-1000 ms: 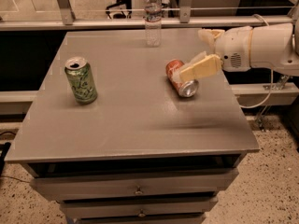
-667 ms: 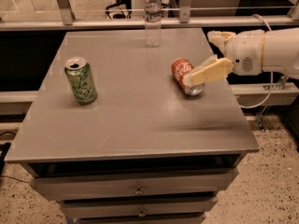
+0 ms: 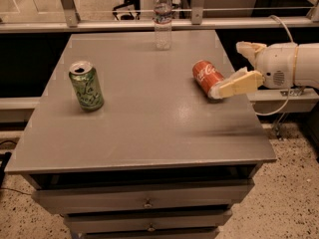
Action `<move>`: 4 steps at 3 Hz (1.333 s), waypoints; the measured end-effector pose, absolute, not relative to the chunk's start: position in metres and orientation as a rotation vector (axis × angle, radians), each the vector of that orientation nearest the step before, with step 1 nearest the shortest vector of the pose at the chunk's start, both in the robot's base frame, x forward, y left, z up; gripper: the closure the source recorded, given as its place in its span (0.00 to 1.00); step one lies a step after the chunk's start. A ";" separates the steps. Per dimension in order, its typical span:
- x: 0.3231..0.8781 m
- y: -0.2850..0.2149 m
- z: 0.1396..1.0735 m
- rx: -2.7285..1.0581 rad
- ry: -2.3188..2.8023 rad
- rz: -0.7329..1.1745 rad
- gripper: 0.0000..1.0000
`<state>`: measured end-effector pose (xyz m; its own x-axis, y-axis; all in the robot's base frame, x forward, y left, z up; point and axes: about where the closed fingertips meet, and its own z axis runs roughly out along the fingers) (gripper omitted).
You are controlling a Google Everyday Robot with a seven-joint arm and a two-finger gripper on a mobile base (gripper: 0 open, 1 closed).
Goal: Knock coke can over
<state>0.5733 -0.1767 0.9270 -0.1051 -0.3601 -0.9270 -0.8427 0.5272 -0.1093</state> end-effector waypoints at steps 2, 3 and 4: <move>0.571 -0.202 0.884 -0.984 1.763 0.569 0.00; 0.569 -0.205 0.866 -0.968 1.789 0.584 0.00; 0.567 -0.201 0.853 -0.960 1.802 0.607 0.00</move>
Offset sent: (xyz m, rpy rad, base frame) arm -0.0037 -0.0391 -0.0615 -0.0085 0.0860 -0.0592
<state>0.5675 -0.2012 0.8526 -0.2198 -0.3416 -0.9138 -0.8250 0.5649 -0.0127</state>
